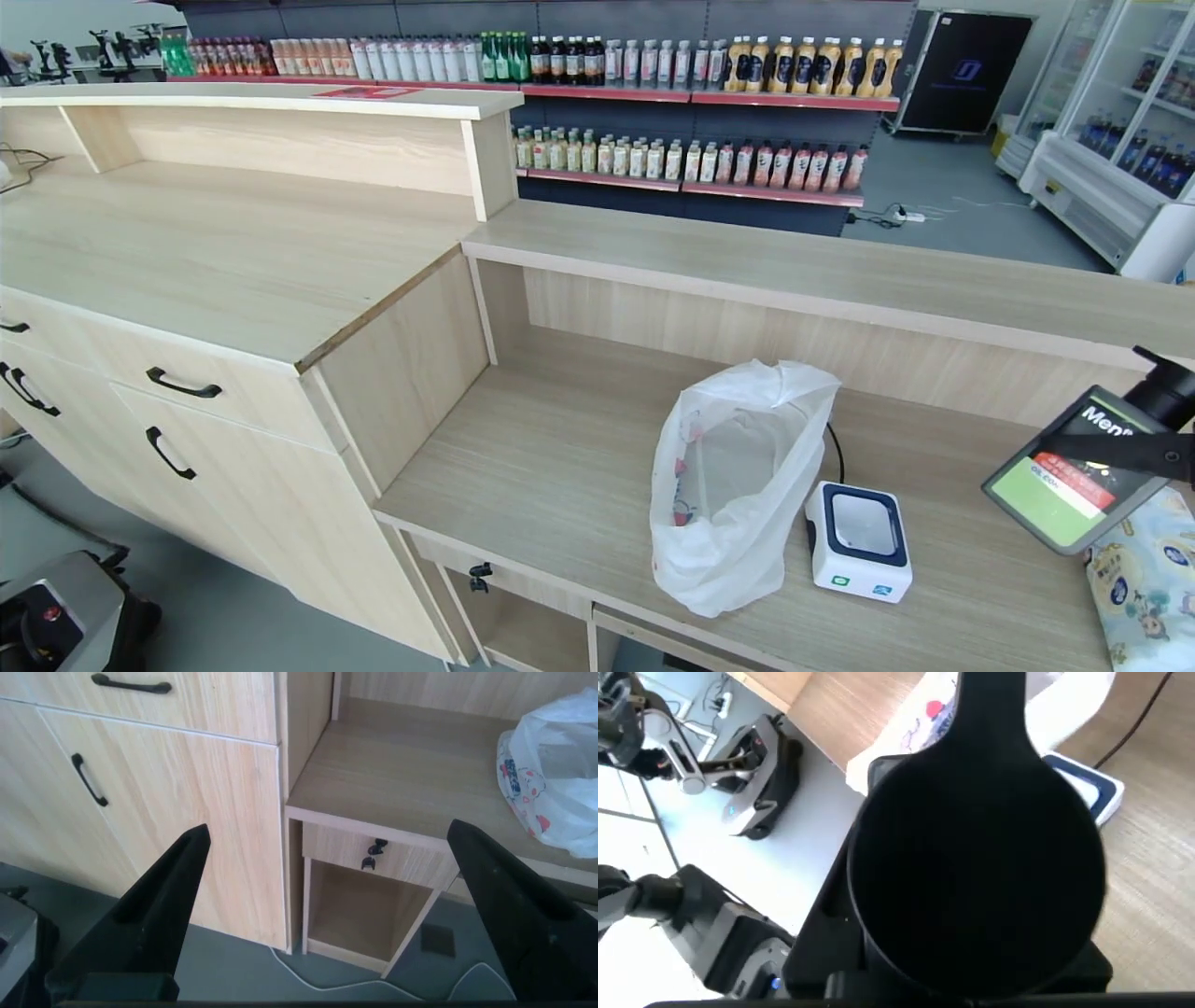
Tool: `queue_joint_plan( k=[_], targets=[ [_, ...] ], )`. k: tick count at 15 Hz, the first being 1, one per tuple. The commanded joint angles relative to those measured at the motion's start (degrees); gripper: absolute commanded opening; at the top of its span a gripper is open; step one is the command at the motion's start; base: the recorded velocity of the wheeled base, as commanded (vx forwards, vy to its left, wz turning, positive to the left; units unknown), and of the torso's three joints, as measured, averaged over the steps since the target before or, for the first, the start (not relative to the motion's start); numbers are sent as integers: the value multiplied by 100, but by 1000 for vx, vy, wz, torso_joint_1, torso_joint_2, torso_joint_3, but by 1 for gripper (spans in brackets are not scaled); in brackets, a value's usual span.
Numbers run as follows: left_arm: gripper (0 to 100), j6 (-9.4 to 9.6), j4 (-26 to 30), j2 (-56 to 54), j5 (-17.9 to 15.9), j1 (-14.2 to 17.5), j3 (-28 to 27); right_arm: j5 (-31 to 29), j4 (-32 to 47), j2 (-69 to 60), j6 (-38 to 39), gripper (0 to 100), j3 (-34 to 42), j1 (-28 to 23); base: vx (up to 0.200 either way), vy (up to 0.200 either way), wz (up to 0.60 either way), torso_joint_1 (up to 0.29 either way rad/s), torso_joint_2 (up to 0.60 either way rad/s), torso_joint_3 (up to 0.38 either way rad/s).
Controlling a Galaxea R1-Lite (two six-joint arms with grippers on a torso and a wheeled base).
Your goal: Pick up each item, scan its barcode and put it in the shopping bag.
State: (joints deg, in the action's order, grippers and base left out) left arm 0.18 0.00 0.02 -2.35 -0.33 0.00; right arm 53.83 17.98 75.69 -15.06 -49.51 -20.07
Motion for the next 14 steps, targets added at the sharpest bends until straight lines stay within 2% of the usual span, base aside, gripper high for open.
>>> queue_joint_plan(
  k=[1, 4, 8, 11, 14],
  targets=[
    [100, -1, 0, 6, -2, -2, 0, 294, -23, 1114, -718, 0, -77, -648, 0, 0, 0, 0, 0, 0],
    [100, -1, 0, 6, 7, -2, 0, 312, -181, 1712, -947, 0, -235, -841, 0, 0, 0, 0, 0, 0],
    [100, -1, 0, 6, 7, -2, 0, 330, -181, 2046, -1931, 0, -77, -1201, 0, 0, 0, 0, 0, 0],
    [100, -1, 0, 6, -2, -2, 0, 655, -199, 2125, -1975, 0, -68, -1228, 0, 0, 0, 0, 0, 0],
    [100, -1, 0, 6, 7, -2, 0, 716, -190, 2160, -1993, 0, -50, -1157, 0, 0, 0, 0, 0, 0]
  ],
)
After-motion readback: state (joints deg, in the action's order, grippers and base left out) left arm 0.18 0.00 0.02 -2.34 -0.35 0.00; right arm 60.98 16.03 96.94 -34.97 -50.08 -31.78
